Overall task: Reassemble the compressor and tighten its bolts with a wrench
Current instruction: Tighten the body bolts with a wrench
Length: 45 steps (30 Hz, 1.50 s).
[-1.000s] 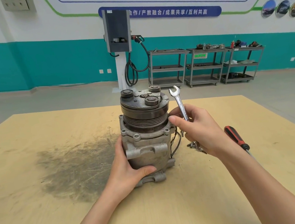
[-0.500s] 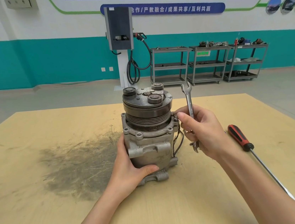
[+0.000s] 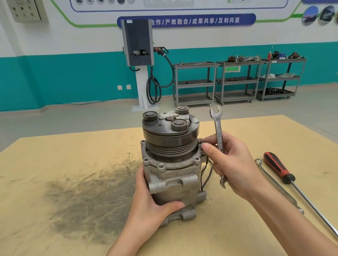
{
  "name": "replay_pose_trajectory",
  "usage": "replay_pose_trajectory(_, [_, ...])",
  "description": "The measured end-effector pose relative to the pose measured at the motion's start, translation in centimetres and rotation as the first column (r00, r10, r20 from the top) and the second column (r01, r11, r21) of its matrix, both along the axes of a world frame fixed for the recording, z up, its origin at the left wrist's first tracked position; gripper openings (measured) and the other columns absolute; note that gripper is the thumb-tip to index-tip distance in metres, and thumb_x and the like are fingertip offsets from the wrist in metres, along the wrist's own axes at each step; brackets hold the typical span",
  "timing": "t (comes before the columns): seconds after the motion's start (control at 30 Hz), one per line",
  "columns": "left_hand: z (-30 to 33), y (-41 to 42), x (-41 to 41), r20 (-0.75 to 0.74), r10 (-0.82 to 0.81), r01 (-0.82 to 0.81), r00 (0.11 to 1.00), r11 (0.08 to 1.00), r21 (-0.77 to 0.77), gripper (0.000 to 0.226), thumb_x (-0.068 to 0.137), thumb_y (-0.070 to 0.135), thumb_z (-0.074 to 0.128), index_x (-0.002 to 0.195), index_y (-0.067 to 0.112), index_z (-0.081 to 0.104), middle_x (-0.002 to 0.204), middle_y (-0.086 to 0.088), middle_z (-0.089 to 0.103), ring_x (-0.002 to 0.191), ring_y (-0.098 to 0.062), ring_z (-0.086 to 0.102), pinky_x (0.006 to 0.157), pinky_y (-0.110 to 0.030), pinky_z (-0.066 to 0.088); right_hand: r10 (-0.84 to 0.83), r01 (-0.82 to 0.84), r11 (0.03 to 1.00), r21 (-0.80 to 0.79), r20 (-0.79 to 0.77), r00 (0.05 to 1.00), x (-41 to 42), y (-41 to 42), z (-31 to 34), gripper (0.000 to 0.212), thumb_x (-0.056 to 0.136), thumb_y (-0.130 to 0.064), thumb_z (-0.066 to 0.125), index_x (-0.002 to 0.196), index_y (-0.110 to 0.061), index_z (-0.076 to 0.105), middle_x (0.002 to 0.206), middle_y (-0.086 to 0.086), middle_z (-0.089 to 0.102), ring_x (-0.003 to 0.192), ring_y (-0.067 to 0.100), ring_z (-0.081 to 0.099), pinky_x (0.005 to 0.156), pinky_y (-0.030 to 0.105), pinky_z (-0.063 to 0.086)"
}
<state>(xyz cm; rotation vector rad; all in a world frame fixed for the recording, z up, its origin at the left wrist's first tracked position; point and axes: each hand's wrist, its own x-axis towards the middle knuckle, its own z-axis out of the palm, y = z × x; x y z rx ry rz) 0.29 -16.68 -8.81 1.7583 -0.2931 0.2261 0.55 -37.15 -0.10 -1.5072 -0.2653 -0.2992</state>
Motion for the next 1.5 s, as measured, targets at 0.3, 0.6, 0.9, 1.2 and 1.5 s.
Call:
replay_pose_trajectory(0.3, [0.4,-0.1,-0.3,-0.026,0.016,-0.016,1.0,1.0,-0.016,0.118,0.056,0.018,0.093,0.149,0.025,0.021,0.135,0.023,0.05,0.125,0.008,0.046,0.109,-0.025,0.037,0.072,-0.071,0.995,0.073,-0.016,0.997,0.0,-0.1,0.0,0.004,0.094,-0.011,0.059,0.096,-0.007,0.06,0.06,-0.007,0.046,0.051,0.011,0.025,0.039,0.018,0.023])
replay_pose_trajectory(0.6, [0.8,-0.3,-0.6,-0.029,0.026,-0.026,0.999,1.0,-0.001,0.122,0.057,0.014,0.093,0.151,0.022,0.016,0.141,0.015,0.047,0.13,0.004,0.043,0.11,-0.019,0.034,0.025,-0.024,0.998,0.055,-0.016,1.0,-0.1,0.3,0.0,0.014,0.092,-0.009,0.063,0.087,-0.008,0.051,0.067,0.009,0.044,0.045,0.009,0.026,0.038,0.019,0.023])
replay_pose_trajectory(0.9, [0.7,-0.2,-0.6,-0.021,0.027,-0.027,0.999,0.999,0.025,0.116,0.057,0.015,0.092,0.149,0.021,0.022,0.134,0.027,0.045,0.125,0.009,0.044,0.113,-0.033,0.036,0.028,-0.028,0.999,0.017,-0.014,1.0,-0.2,0.3,0.0,0.008,0.096,-0.009,0.058,0.09,-0.008,0.054,0.067,0.006,0.043,0.046,0.01,0.025,0.039,0.018,0.022])
replay_pose_trajectory(1.2, [0.3,-0.1,-0.2,0.008,0.022,-0.023,1.0,0.999,0.03,0.119,0.057,0.018,0.093,0.151,0.022,0.019,0.133,0.035,0.043,0.127,0.008,0.042,0.114,-0.031,0.034,0.06,-0.06,0.998,0.028,-0.023,0.998,-0.4,0.1,0.1,0.004,0.096,-0.008,0.057,0.093,-0.007,0.059,0.059,-0.008,0.046,0.051,0.011,0.026,0.04,0.018,0.023])
replay_pose_trajectory(1.5, [-0.3,0.0,0.3,0.024,0.01,-0.01,1.0,1.0,0.024,0.121,0.058,0.016,0.093,0.152,0.024,0.017,0.118,0.053,0.04,0.124,0.016,0.041,0.109,-0.022,0.033,0.031,-0.029,0.998,0.051,-0.037,0.999,-0.5,0.5,0.1,0.008,0.093,-0.011,0.063,0.09,-0.008,0.055,0.064,0.001,0.045,0.049,0.01,0.026,0.039,0.017,0.024])
